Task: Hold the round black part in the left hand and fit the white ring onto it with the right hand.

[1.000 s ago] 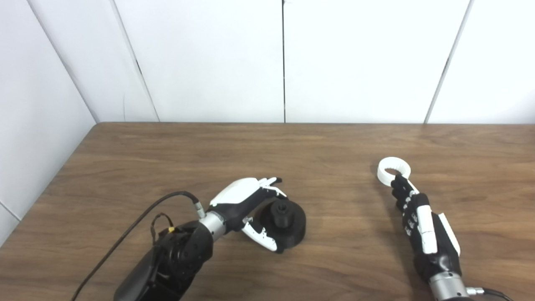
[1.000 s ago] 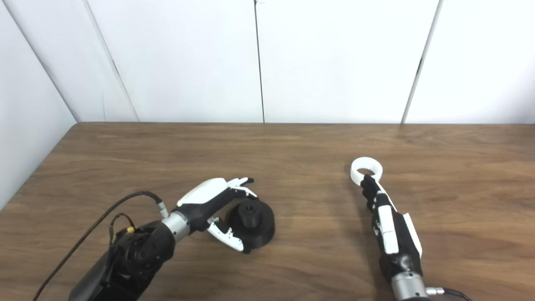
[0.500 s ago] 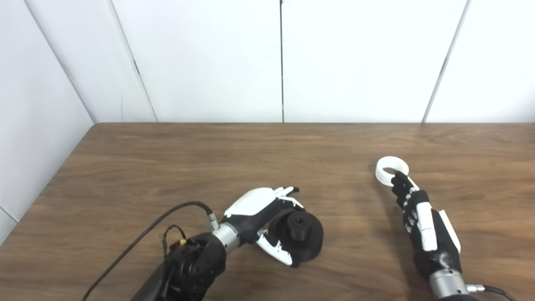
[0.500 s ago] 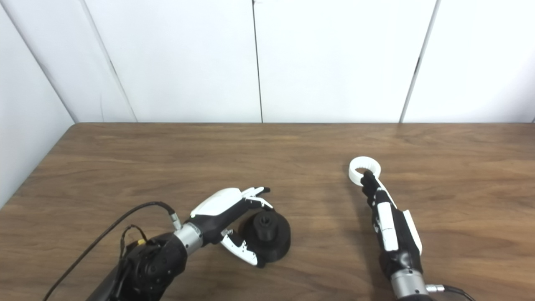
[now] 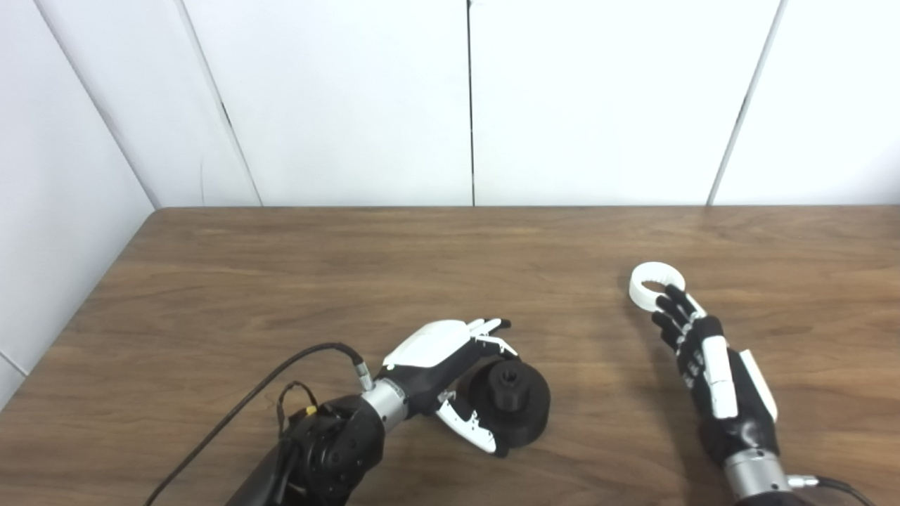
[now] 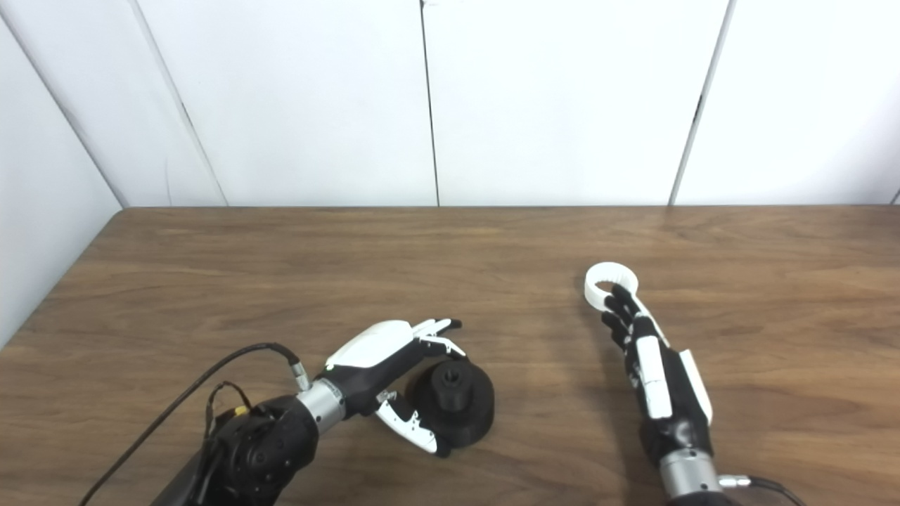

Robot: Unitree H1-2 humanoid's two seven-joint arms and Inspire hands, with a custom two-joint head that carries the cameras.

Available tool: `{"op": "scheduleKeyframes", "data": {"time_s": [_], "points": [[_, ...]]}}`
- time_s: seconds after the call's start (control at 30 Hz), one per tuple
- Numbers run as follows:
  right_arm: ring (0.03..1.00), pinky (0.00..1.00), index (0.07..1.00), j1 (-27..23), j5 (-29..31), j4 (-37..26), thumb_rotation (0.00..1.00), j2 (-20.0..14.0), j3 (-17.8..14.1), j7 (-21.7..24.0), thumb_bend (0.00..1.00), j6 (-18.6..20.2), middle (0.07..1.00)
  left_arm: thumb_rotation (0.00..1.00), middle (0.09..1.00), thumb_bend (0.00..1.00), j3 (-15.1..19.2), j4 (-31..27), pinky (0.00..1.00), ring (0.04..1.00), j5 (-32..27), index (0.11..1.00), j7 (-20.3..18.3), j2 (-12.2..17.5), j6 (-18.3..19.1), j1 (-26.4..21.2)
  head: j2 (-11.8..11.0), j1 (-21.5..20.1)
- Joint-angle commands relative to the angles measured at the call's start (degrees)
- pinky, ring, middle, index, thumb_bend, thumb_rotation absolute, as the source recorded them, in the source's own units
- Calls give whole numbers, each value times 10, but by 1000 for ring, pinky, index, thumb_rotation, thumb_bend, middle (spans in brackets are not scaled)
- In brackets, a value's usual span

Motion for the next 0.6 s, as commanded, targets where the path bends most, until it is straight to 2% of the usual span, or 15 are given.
{"op": "scheduleKeyframes", "data": {"time_s": [0.0, 0.03, 0.1, 0.2, 0.4, 0.57], "points": [[830, 740, 843, -42, -99, -37, 664, -33, 3, -24, 612, -4, 861, 212, 1000, 884, -2, 7, 944, 1000, 13, 693, -3, 2, -6, -8, 0, 0], [829, 748, 823, -55, -148, -43, 573, -48, 5, -32, 659, 3, 850, 212, 1000, 883, -2, 7, 941, 1000, 13, 694, -3, 1, -7, -8, 0, 0], [845, 774, 810, -74, -199, -49, 495, -66, 7, -36, 699, 16, 850, 213, 1000, 884, -2, 10, 940, 1000, 13, 694, -3, 1, -8, -9, -1, -2], [874, 806, 801, -110, -246, -39, 445, -95, 14, -26, 761, 34, 864, 214, 998, 886, -2, 14, 944, 1000, 14, 694, -1, 0, -12, -9, -3, -5], [896, 813, 771, -146, -264, 3, 360, -116, 26, -17, 817, 32, 881, 214, 999, 888, 1, 21, 939, 1000, 11, 693, 1, -1, -19, -7, -6, -9], [879, 756, 743, -166, -276, 45, 322, -126, 40, -11, 852, 27, 885, 211, 1000, 890, 4, 24, 950, 1000, 11, 693, 1, -2, -22, -6, -7, -10]]}}
